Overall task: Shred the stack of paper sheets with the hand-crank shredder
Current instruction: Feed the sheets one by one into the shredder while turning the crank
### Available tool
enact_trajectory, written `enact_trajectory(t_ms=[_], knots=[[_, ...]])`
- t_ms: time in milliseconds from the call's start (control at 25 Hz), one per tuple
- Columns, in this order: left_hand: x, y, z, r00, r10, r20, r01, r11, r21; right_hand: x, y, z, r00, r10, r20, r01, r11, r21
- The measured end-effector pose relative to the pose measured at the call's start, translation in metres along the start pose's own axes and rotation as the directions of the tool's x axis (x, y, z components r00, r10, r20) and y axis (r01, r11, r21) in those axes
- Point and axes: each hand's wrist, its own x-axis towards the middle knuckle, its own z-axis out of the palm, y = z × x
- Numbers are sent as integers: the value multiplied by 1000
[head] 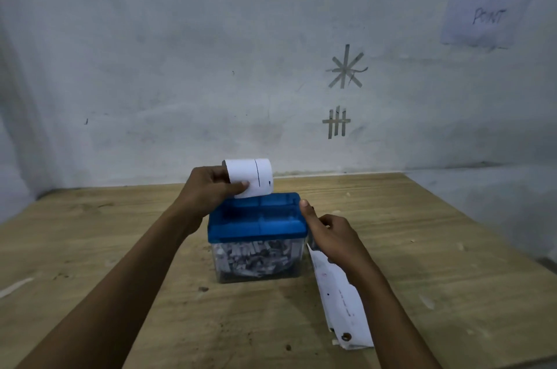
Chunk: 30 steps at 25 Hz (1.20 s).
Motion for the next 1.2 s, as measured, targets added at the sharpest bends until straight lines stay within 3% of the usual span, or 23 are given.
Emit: enact_trajectory(t_ms=[160, 400, 480, 680, 840, 920, 1040, 1120, 1200], knots=[[3, -11, -4, 998, -52, 47, 43, 983, 178, 5, 5, 9, 1000, -10, -28, 9, 999, -32], [5, -19, -5, 999, -23, 39, 15, 979, 206, 7, -1, 2, 1000, 23, 19, -23, 1000, -13], [4, -22, -3, 999, -22, 36, 14, 980, 196, 7, -9, -4, 1000, 0, 0, 0, 997, -75], [3, -26, 3, 1000, -20, 18, 16, 983, 184, 11, -20, -5, 970, -237, -51, 211, 928, -306], [1, -33, 12, 1000, -30, -8, 31, 979, 202, 15, -28, -7, 944, -316, -97, 221, 820, -528], [-2, -41, 16, 999, 29, -46, -15, 962, 272, 28, -38, -15, 958, -286, -15, 226, 788, -572], [-7, -50, 20, 989, 131, -69, -97, 925, 369, 62, -64, -25, 975, -104, 194, 193, 829, -525], [-10, -48, 21, 984, 166, -71, -125, 910, 395, 76, -82, -31, 957, 64, 281, 103, 834, -541], [-10, -46, 21, 980, 185, -78, -143, 917, 373, 79, -83, -44, 910, 115, 398, 112, 856, -504]])
